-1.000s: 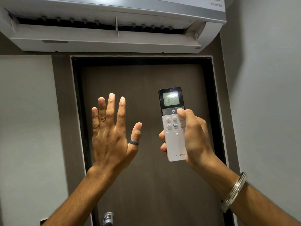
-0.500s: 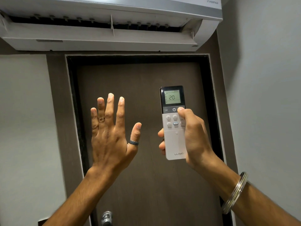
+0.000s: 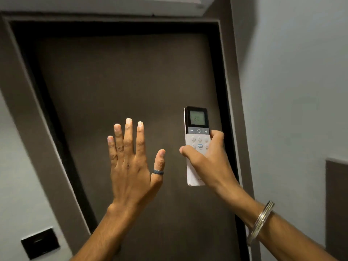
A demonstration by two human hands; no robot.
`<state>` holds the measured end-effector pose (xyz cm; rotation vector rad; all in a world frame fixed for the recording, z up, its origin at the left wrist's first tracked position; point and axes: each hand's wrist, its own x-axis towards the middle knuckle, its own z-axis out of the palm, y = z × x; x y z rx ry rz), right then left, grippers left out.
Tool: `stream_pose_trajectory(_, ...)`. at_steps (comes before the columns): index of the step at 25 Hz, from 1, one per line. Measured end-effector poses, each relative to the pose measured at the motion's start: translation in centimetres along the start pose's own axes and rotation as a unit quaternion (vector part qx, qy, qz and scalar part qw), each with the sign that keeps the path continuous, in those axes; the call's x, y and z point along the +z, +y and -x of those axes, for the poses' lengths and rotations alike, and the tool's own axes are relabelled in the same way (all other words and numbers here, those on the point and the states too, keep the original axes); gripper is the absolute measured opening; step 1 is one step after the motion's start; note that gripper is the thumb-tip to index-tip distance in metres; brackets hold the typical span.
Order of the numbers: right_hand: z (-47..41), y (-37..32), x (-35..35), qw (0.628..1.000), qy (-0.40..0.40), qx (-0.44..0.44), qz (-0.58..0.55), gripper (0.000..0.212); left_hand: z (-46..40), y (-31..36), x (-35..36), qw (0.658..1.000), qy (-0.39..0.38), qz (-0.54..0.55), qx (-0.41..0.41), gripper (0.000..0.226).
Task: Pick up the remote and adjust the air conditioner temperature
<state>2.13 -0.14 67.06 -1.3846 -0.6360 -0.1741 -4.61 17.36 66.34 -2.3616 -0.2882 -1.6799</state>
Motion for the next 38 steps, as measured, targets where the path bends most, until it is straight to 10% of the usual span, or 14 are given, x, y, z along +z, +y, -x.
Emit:
stream_pose_trajectory(6,9.9,20.0,-6.3,0.961,0.109,0.226,0.113,0.045,20.1,8.7,7.3,0.955,-0.278,0.106,-0.004,0.08)
stream_pose_trajectory(14,26.7,42.9,-20.6,0.752,0.294,0.568,0.161,0.033,43.4,18.4,13.7,0.792,-0.584,0.167,0.058,0.078)
stream_pose_trajectory(21,39.0,62.9,-28.2,0.622,0.388,0.655,0.184,0.053,61.3,23.2,22.2,0.692,-0.692,0.172,0.113,0.076)
stream_pose_trajectory(28,44.5,75.8,-30.0,0.579,0.366,0.676,0.274,0.069,71.4,23.5,26.0,0.642,-0.738,0.157,0.136,0.076)
stream_pose_trajectory(35,42.8,73.7,-28.3,0.523,0.295,0.718,0.352,0.092,69.5,24.2,24.4,0.633,-0.752,0.153,0.103,0.077)
stream_pose_trajectory(38,40.6,68.0,-25.5,0.621,0.259,0.625,0.396,0.089,64.8,23.8,22.9,0.681,-0.707,0.169,0.089,0.076)
